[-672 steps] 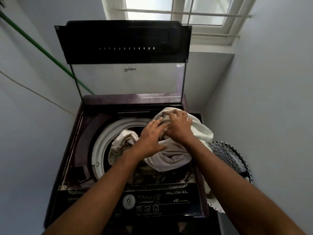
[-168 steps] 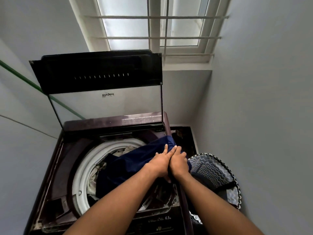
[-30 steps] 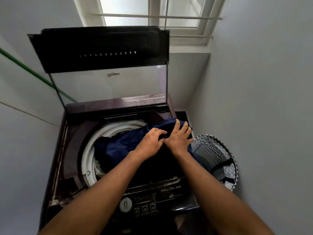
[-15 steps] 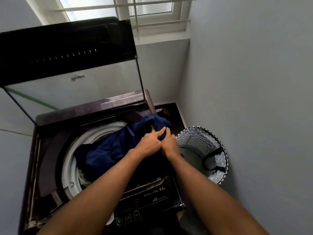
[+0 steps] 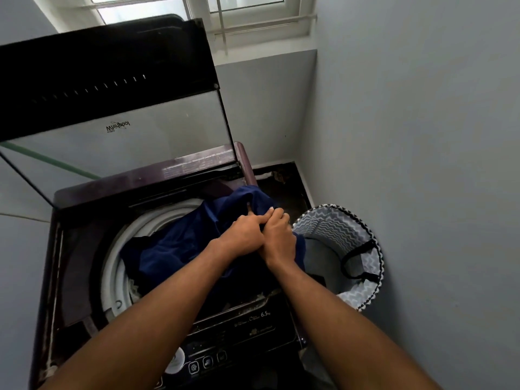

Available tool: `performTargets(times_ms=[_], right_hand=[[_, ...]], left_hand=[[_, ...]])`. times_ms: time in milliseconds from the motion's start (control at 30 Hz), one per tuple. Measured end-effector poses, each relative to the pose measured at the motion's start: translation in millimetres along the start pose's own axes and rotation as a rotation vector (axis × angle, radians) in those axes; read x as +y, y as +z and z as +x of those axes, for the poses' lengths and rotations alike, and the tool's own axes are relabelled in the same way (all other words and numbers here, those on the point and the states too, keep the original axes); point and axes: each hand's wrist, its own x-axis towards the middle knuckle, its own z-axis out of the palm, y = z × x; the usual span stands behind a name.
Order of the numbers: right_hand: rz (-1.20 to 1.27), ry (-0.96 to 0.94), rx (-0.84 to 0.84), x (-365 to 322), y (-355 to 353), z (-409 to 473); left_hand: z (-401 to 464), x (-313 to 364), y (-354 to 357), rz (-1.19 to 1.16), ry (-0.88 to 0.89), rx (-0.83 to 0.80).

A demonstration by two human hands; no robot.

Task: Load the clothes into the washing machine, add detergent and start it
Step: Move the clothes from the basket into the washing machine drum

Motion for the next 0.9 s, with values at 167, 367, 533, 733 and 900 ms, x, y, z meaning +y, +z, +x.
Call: performTargets(times_ms=[167, 367, 533, 733, 900], right_hand=[[-0.072, -0.043, 0.069, -2.8, -1.7, -2.5], [-0.099, -0.184, 0.043, -8.4, -10.8, -4.1], [0.038, -0.263, 0.034, -37.0, -18.1, -3.1], [0.38, -0.303, 0.011, -107.7, -1.5, -33.1], [0.459, -0.342, -0.129, -147.6, 30.9, -62.3]], left_hand=[[-4.0, -0.5, 2.5, -0.025, -0.015, 0.011], [-24.7, -25.6, 14.9, -0.26, 0.044, 0.25], [-43.1, -47.8, 11.1, -0.474, 0.064, 0.406], [-72.6, -86.2, -7.2, -0.632, -0.008, 0.686], [-98.2, -142.5, -2.5, -0.639, -0.085, 0.775]])
